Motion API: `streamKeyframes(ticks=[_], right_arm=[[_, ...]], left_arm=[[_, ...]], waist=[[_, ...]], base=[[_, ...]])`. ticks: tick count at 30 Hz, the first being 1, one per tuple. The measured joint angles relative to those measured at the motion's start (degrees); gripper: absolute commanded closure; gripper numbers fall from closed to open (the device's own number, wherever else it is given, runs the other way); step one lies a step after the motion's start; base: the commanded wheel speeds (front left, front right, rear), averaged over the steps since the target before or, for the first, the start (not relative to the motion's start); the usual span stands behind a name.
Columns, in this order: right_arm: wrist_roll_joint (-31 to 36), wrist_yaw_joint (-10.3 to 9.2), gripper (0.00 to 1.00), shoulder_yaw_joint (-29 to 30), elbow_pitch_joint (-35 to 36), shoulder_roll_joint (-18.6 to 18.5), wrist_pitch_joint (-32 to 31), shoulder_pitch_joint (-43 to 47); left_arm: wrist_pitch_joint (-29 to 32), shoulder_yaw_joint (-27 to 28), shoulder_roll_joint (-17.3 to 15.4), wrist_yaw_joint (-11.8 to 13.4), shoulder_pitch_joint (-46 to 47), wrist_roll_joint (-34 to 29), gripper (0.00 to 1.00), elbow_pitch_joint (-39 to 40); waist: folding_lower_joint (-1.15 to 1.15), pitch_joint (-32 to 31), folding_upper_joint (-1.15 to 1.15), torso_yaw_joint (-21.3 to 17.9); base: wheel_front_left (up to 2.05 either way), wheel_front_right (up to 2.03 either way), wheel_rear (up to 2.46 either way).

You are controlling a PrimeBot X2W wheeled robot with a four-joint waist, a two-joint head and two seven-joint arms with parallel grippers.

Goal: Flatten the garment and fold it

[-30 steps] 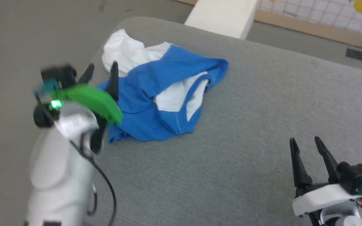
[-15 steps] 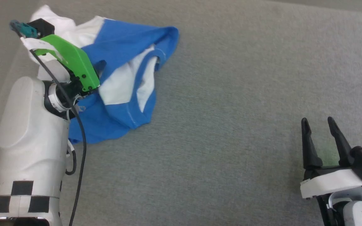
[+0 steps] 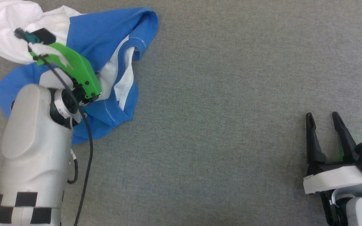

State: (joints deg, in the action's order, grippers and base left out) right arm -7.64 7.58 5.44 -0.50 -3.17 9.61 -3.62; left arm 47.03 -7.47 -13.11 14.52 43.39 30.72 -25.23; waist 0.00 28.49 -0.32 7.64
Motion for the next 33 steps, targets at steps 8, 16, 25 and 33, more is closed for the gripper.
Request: streamKeyframes(ticks=[8,16,25,33], right_arm=[[0.0,0.0,0.0,-0.11,-1.58,-0.22,0.08,0.15],[-0.19,0.0,0.0,-0.96,-4.11,0.0,0.84,0.64],[-2.76,0.0,0.0,-2.48,-7.68,0.24,2.24,1.3],[-4.58,0.0,0.0,-3.5,-11.44,0.25,3.69,1.3]], left_arm=[[-21.59,5.63,3.6,-1.23,-2.82,1.64,1.0,-1.0],[-35.66,8.25,3.39,-6.14,2.9,2.61,1.0,1.83],[-37.5,4.56,0.41,-9.85,18.51,-0.62,1.0,5.72],[-35.0,0.77,3.45,-12.89,33.29,-0.02,1.0,5.34]], waist=[[0.0,-2.72,0.0,1.66],[0.0,-8.25,0.0,3.41],[0.0,-14.78,0.0,2.39],[0.0,-17.63,0.0,-3.04]], base=[[0.0,0.0,0.0],[0.0,0.0,0.0],[0.0,0.0,0.0],[0.0,0.0,0.0]])
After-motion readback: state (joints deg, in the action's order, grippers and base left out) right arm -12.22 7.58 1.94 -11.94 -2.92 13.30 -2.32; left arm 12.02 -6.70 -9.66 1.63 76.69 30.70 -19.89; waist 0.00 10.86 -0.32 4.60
